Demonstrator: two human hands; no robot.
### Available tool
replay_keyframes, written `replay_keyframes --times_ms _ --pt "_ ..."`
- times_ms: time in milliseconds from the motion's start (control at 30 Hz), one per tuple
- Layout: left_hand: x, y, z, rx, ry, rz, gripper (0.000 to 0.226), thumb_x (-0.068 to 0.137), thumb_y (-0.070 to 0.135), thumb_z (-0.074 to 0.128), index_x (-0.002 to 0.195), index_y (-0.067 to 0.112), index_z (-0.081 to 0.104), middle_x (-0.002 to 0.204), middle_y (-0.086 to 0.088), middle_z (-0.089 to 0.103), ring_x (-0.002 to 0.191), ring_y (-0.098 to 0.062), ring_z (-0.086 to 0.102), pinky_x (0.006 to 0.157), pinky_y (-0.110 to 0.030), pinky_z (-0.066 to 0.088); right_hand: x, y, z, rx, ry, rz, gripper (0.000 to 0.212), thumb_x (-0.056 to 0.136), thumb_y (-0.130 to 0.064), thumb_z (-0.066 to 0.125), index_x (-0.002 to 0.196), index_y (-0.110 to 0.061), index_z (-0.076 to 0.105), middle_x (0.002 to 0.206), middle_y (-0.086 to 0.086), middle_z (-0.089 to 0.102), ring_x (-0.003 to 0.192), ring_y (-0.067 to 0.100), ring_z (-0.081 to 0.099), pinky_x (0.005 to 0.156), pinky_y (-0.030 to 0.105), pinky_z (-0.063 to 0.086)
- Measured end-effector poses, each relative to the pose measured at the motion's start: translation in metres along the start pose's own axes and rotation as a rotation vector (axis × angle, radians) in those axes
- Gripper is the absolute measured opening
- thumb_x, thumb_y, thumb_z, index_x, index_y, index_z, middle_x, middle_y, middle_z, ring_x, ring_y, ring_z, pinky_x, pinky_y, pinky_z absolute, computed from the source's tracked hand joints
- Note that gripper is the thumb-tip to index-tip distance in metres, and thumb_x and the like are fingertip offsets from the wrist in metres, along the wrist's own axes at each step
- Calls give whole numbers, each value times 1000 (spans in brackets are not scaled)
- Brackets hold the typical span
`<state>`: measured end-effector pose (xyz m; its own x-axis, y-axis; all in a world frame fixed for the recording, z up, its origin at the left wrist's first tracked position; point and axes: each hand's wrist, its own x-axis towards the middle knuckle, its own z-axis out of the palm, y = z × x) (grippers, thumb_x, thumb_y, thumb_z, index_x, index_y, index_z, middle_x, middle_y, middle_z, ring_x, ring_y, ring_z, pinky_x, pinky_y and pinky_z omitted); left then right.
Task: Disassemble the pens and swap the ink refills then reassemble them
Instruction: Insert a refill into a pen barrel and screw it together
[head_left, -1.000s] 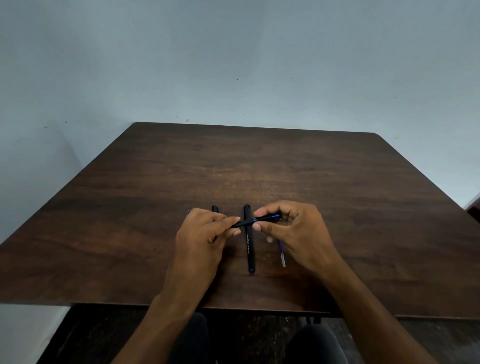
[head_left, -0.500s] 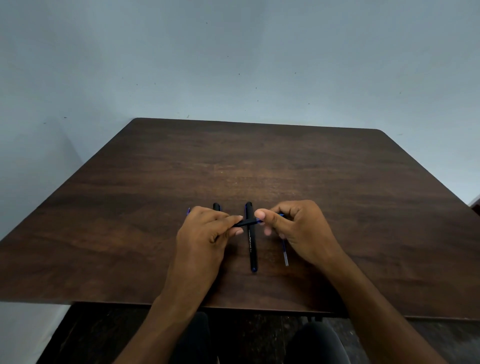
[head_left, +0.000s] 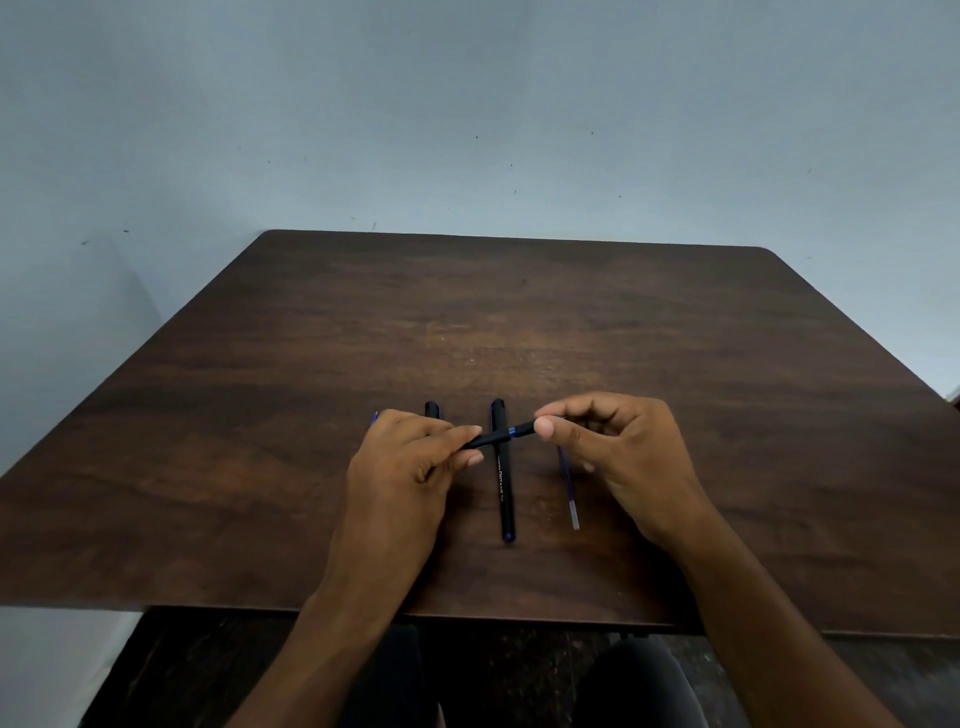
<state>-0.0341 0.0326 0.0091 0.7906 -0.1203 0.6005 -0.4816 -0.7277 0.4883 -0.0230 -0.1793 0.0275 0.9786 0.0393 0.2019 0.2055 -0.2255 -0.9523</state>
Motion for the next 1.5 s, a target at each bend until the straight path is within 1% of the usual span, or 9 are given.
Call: replay_keyframes --times_ms 233,400,533,700,933,1133,1233,1367,1500 --pt "-1 -1 1 10 -1 9 22 78 17 79 100 15 80 87 9 72 84 -14 59 78 -11 41 3 8 3 -163 77 -94 33 80 -48 72 68 -17 73 60 7 68 49 6 52 50 17 45" --pt "-2 -1 1 20 -5 15 22 77 15 80 99 15 80 87 8 73 85 -13 60 75 -21 48 1 10 5 -193 97 -59 51 81 -62 59 72 -14 73 63 -15 70 54 0 60 56 11 48" --pt "-1 -1 2 3 4 12 21 76 12 81 97 13 80 86 6 74 85 -5 55 76 -13 42 -1 10 -1 32 64 -34 20 86 -32 76 102 -21 75 87 -4 75 71 -1 65 61 13 49" --pt "-2 0 1 4 5 5 21 77 12 81 98 13 80 84 7 73 83 -13 59 76 -15 43 -4 9 -2 -39 17 -45 12 87 -15 77 97 -22 78 84 4 75 72 9 66 65 19 54" --pt "-2 0 -1 12 6 7 21 78 14 80 99 14 80 86 8 72 84 -13 59 74 -18 45 -4 8 0 -178 25 -103 9 91 -27 71 90 -19 76 79 -6 73 72 2 65 69 18 53" --pt "-3 3 -1 13 -1 27 20 77 12 80 97 12 80 86 5 73 83 -15 60 76 -16 43 -4 8 4 -286 60 -138 44 91 -51 56 68 -16 70 64 2 69 61 17 64 64 28 53" --pt "-4 4 -2 18 -1 11 21 77 12 81 98 12 80 86 5 73 84 -15 60 75 -20 45 -4 7 5 -271 70 -101 46 90 -57 53 70 -19 71 66 2 70 64 15 65 65 24 53" --pt "-4 3 -2 13 3 14 21 78 13 80 98 12 80 86 6 73 83 -14 59 77 -14 42 -7 6 0 -65 0 -53 16 89 -33 73 102 -23 74 94 -1 75 88 15 70 79 25 58" --pt "-4 0 0 9 -2 -6 21 79 15 78 100 14 80 88 8 72 86 -14 59 79 -11 41 -8 6 0 -81 0 -92 10 91 -11 73 98 -18 75 92 12 73 87 30 67 76 37 57"
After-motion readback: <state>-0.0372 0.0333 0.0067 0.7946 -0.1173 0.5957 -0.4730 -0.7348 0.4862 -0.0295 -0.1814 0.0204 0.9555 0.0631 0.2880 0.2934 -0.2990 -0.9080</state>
